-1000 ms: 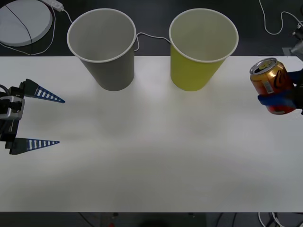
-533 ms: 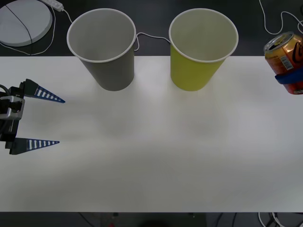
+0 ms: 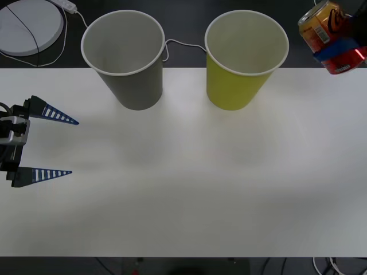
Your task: Put the can into the green bin and the plastic bottle into the gray bin
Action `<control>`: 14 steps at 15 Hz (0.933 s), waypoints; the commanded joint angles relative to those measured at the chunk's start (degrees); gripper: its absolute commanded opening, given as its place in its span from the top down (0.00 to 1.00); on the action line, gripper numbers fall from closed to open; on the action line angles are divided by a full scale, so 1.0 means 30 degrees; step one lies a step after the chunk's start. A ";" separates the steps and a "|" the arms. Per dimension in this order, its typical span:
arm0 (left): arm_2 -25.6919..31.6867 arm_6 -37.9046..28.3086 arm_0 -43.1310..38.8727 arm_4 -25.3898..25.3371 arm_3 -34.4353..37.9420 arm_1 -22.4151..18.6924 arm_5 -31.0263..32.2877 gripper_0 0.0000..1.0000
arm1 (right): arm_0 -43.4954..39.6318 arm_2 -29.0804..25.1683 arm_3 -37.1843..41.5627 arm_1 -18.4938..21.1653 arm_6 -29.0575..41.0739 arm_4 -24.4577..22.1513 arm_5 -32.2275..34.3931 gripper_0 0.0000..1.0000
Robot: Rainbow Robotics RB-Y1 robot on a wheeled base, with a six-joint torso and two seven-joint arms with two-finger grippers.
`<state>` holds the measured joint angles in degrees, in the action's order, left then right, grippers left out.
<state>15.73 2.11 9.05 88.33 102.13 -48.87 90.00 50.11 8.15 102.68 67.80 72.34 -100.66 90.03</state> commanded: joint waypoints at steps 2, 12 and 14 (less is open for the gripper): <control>0.0000 0.0000 0.0000 0.0000 0.0000 0.0000 0.0000 0.00 | 0.3658 0.2791 -0.3729 -0.1772 -0.0001 -0.1396 -0.0008 1.00; 0.0000 0.0000 0.0000 0.0000 0.0000 0.0000 0.0000 0.00 | 0.7613 0.4812 -0.9618 -0.7484 -0.1261 -0.5644 -0.0419 1.00; 0.0000 0.0000 0.0000 0.0000 0.0000 0.0000 0.0000 0.00 | 0.8082 0.5076 -1.0233 -0.8012 -0.1495 -0.5996 -0.0506 1.00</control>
<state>15.73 2.11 9.05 88.33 102.13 -48.87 90.00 73.88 23.07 72.52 44.23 68.10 -118.33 88.61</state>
